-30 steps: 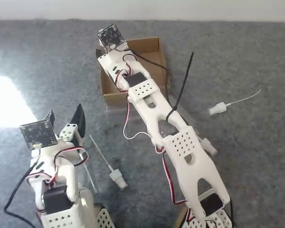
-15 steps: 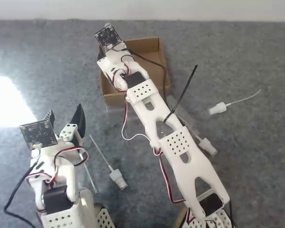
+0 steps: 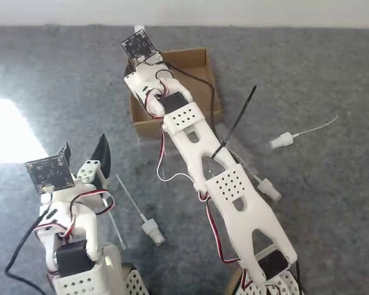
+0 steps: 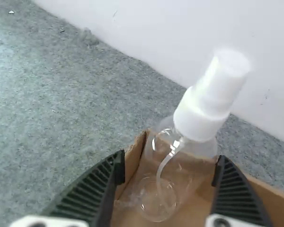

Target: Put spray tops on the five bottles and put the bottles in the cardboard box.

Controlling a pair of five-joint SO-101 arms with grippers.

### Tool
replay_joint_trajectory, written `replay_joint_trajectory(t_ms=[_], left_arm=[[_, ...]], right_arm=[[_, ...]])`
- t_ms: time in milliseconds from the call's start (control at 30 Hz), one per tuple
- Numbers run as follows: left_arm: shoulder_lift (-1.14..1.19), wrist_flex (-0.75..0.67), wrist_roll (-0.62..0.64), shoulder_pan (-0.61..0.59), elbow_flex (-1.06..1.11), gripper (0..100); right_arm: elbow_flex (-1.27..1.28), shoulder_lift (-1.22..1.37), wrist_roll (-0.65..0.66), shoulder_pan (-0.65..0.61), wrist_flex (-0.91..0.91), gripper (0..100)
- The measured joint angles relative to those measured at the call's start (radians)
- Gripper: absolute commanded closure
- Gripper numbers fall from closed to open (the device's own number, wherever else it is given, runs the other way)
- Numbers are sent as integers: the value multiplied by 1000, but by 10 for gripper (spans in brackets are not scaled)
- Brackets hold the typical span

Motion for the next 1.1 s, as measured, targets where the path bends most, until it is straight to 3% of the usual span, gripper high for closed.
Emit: replay_joint_trajectory(t_ms=[700, 1100], left_arm=[[0, 0, 0, 0, 0, 739], [0, 0, 0, 0, 0, 739]], right_arm=[[0, 0, 0, 0, 81, 734], [-189, 0, 0, 8, 382, 734]])
